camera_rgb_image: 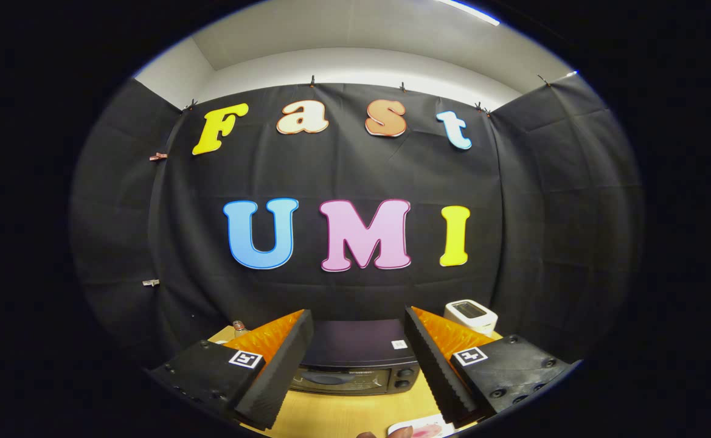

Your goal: Open the toaster oven, put the food inside, and close the toaster oven door.

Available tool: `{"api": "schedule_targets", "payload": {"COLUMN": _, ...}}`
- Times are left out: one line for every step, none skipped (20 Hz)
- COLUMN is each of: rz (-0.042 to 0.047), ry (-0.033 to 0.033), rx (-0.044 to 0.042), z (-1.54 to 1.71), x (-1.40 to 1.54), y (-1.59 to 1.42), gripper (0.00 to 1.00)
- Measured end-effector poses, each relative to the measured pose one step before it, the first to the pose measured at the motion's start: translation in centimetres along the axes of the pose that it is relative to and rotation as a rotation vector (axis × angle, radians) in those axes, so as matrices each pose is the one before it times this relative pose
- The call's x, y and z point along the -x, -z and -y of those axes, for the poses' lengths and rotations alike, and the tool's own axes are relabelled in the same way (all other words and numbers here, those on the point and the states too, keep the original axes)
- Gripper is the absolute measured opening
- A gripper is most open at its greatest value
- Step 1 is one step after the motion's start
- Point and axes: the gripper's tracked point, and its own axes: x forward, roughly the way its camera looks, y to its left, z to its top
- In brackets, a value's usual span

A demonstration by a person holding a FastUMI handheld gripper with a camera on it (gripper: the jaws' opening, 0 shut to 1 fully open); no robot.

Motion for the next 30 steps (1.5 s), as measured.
{"api": "schedule_targets", "payload": {"rz": -0.00969, "ry": -0.01068, "rx": -0.00302, "z": -0.831, "x": -1.058, "y": 1.351, "gripper": 0.97}}
{"api": "schedule_targets", "payload": {"rz": -0.01733, "ry": -0.01087, "rx": -0.00136, "z": -0.69, "x": -1.233, "y": 1.542, "gripper": 0.98}}
{"api": "schedule_targets", "payload": {"rz": -0.01898, "ry": -0.01176, "rx": 0.00098, "z": -0.786, "x": -1.091, "y": 1.654, "gripper": 0.98}}
{"api": "schedule_targets", "payload": {"rz": -0.01937, "ry": -0.00771, "rx": -0.0002, "z": -0.577, "x": -1.062, "y": 1.545, "gripper": 0.98}}
{"api": "schedule_targets", "payload": {"rz": -0.02455, "ry": -0.00591, "rx": -0.0003, "z": -0.522, "x": -1.055, "y": 1.704, "gripper": 0.98}}
{"api": "schedule_targets", "payload": {"rz": -0.02123, "ry": -0.0035, "rx": 0.00793, "z": -0.394, "x": -0.966, "y": 1.42, "gripper": 0.98}}
{"api": "schedule_targets", "payload": {"rz": -0.02092, "ry": -0.00444, "rx": 0.01672, "z": -0.279, "x": -1.081, "y": 1.431, "gripper": 0.98}}
{"api": "schedule_targets", "payload": {"rz": -0.02491, "ry": -0.00119, "rx": 0.02058, "z": -0.055, "x": -1.091, "y": 1.493, "gripper": 0.98}}
{"api": "schedule_targets", "payload": {"rz": -0.02489, "ry": -0.00257, "rx": 0.02104, "z": -0.361, "x": -0.9, "y": 1.575, "gripper": 0.98}}
{"api": "schedule_targets", "payload": {"rz": -0.02847, "ry": -0.00262, "rx": 0.01292, "z": -0.199, "x": -0.792, "y": 1.488, "gripper": 0.98}}
{"api": "schedule_targets", "payload": {"rz": -0.02602, "ry": -0.00147, "rx": 0.00187, "z": -0.242, "x": -0.827, "y": 1.444, "gripper": 0.98}}
{"api": "schedule_targets", "payload": {"rz": -0.02535, "ry": -0.00293, "rx": -0.00967, "z": -0.191, "x": -0.815, "y": 1.257, "gripper": 0.98}}
{"api": "schedule_targets", "payload": {"rz": -0.02213, "ry": 0.002, "rx": -0.01084, "z": -0.151, "x": -0.703, "y": 1.03, "gripper": 0.98}}
{"api": "schedule_targets", "payload": {"rz": -0.02227, "ry": 0.00318, "rx": -0.00585, "z": -0.024, "x": -0.746, "y": 0.84, "gripper": 0.98}}
{"api": "schedule_targets", "payload": {"rz": -0.01795, "ry": 0.00301, "rx": -0.00091, "z": 0.053, "x": -0.569, "y": 0.745, "gripper": 0.98}}
{"api": "schedule_targets", "payload": {"rz": -0.01321, "ry": 0.00729, "rx": -0.00025, "z": 0.169, "x": -0.472, "y": 0.549, "gripper": 0.98}}
{"api": "schedule_targets", "payload": {"rz": -0.01061, "ry": 0.00498, "rx": -0.00349, "z": 0.167, "x": -0.276, "y": 0.446, "gripper": 0.98}}
{"api": "schedule_targets", "payload": {"rz": -0.00887, "ry": 0.00518, "rx": -0.00848, "z": 0.17, "x": -0.355, "y": 0.507, "gripper": 0.98}}
{"api": "schedule_targets", "payload": {"rz": -0.01408, "ry": 0.00008, "rx": -0.01072, "z": 0.084, "x": -0.046, "y": 0.513, "gripper": 0.98}}
{"api": "schedule_targets", "payload": {"rz": 0.02279, "ry": 0.0079, "rx": -0.01065, "z": 0.034, "x": -0.151, "y": -0.314, "gripper": 0.99}}
{"api": "schedule_targets", "payload": {"rz": -0.00344, "ry": 0.00353, "rx": 0.00751, "z": 0.132, "x": -0.13, "y": 0.294, "gripper": 0.99}}
{"api": "schedule_targets", "payload": {"rz": 0.00335, "ry": -0.00169, "rx": -0.00124, "z": 0.057, "x": 0.241, "y": -0.033, "gripper": 0.98}}
{"api": "schedule_targets", "payload": {"rz": -0.00265, "ry": 0.00058, "rx": -0.02135, "z": 0.011, "x": 0.052, "y": 0.237, "gripper": 0.99}}
{"api": "schedule_targets", "payload": {"rz": -0.00473, "ry": 0.00216, "rx": -0.00474, "z": -0.016, "x": 0.359, "y": 0.276, "gripper": 0.99}}
{"api": "schedule_targets", "payload": {"rz": -0.00407, "ry": 0.00637, "rx": 0.00867, "z": 0.275, "x": 0.518, "y": 0.301, "gripper": 0.99}}
{"api": "schedule_targets", "payload": {"rz": -0.00888, "ry": 0.00619, "rx": -0.0027, "z": 0.07, "x": 0.767, "y": 0.562, "gripper": 0.99}}
{"api": "schedule_targets", "payload": {"rz": -0.01118, "ry": 0.00768, "rx": -0.00743, "z": 0.013, "x": 0.77, "y": 0.801, "gripper": 0.99}}
{"api": "schedule_targets", "payload": {"rz": -0.00704, "ry": 0.00553, "rx": -0.00495, "z": 0.078, "x": 0.848, "y": 0.735, "gripper": 0.98}}
{"api": "schedule_targets", "payload": {"rz": 0.00522, "ry": 0.00375, "rx": 0.00414, "z": -0.002, "x": 0.732, "y": 0.505, "gripper": 0.99}}
{"api": "schedule_targets", "payload": {"rz": -0.01026, "ry": 0.00405, "rx": 0.00102, "z": 0.154, "x": 0.666, "y": 0.851, "gripper": 0.99}}
